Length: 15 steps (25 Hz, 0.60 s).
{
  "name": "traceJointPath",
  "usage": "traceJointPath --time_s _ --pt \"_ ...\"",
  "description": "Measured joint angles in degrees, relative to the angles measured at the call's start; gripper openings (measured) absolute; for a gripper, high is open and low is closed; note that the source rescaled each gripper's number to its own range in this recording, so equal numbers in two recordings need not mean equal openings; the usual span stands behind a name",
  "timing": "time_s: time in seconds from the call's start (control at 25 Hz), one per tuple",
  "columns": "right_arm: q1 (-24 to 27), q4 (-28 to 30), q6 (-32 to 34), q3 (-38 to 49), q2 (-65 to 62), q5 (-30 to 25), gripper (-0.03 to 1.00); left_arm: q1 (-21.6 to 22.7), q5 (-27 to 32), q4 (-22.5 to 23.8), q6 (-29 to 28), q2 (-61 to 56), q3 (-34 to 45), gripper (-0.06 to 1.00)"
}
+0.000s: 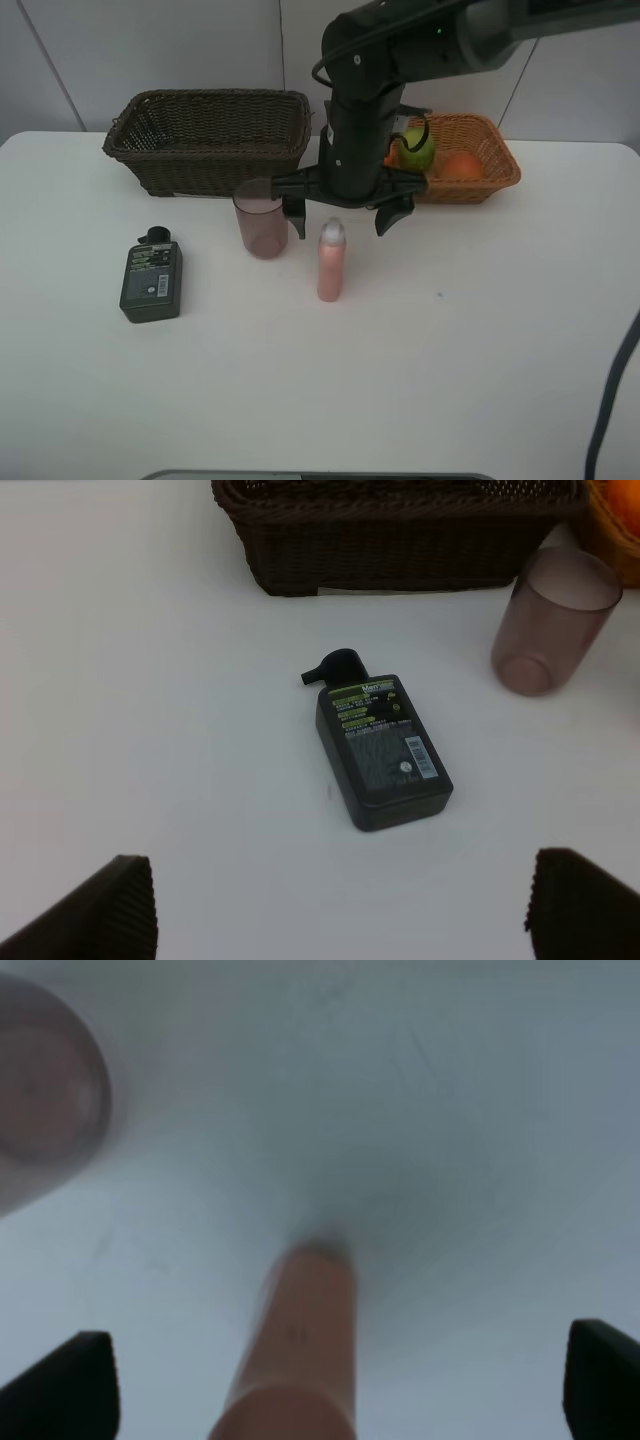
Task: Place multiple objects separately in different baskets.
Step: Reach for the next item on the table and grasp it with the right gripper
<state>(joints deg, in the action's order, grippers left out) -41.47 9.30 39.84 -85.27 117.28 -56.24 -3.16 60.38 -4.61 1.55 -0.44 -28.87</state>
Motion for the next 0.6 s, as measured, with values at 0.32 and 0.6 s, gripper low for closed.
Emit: traceJointPath --time_s 0.32,0.6 --pt "-0.1 -1.8 0.1 0.0 2.4 1.8 0.86 0.0 0.0 0.0 0.0 0.0 0.0 0.96" --pt "-0.3 -1.9 2.4 0.0 2.5 2.2 0.52 0.0 0.0 0.0 0.0 0.0 0.0 0.96"
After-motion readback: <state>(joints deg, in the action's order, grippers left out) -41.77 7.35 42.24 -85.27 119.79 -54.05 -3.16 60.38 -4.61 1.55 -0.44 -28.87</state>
